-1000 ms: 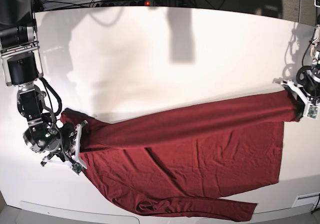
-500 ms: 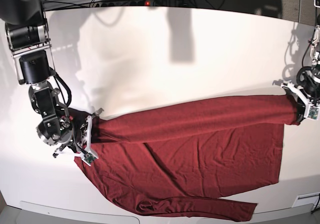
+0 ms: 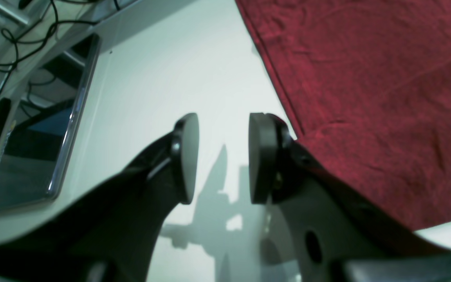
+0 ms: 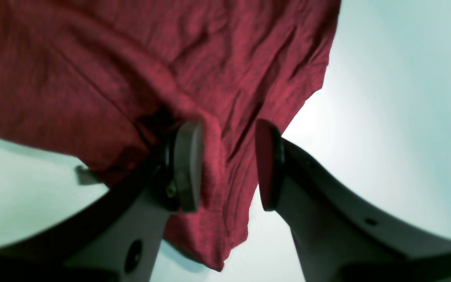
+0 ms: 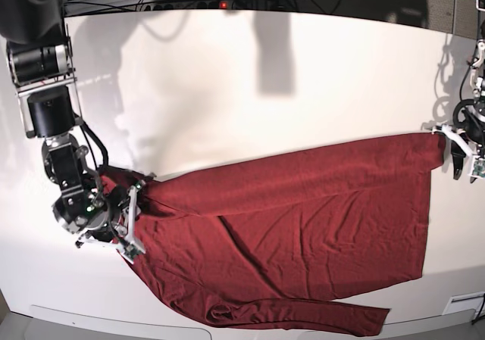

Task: Fold the T-shirt properly
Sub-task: 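Lift the shirt with both grippers and shake it out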

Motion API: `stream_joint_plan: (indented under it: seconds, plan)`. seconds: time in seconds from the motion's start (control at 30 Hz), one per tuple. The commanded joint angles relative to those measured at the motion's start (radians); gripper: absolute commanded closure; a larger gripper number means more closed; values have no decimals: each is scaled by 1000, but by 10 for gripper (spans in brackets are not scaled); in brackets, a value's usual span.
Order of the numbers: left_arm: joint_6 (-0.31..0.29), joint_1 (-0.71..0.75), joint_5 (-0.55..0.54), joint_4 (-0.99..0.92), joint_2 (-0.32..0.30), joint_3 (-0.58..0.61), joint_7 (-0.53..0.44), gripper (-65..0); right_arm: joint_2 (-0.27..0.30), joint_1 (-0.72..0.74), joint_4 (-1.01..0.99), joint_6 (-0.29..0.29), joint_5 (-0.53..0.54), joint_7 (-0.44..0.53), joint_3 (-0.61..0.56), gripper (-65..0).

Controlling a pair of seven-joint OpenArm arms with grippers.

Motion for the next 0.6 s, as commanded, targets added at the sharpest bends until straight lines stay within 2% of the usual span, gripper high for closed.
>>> stream_joint_plan:
  seconds: [0.0, 0.07, 0.13, 0.23, 0.27, 0.3, 0.4, 0.57]
  plan:
    - [15, -14, -37, 16, -21, -11, -2, -209, 14, 35, 22, -8, 37, -6, 8, -226]
    - [14, -14, -113, 21, -21, -10, 27, -204, 21, 35, 42, -7, 145, -35, 8, -226]
    - [14, -13, -179, 31, -20, -10, 49, -169, 23, 35, 62, -7, 265, -81, 8, -225]
    - [13, -14, -245, 48, -17, -10, 78, -57, 23, 35, 79, -7, 412, -144, 8, -223]
    - [10, -14, -261, 50, -11, -10, 82, -12, 23, 35, 79, -7, 451, -159, 8, -197]
    - [10, -13, -263, 49, -2, -10, 83, 0, 23, 34, 79, -8, 478, -173, 7, -156]
    - [7, -11, -261, 49, 45, -10, 82, 0, 23, 32, 79, -8, 496, -185, 7, -4]
    - [7, -11, -140, 43, 123, -10, 57, 0, 23, 0, 79, -52, 430, -165, 7, 0]
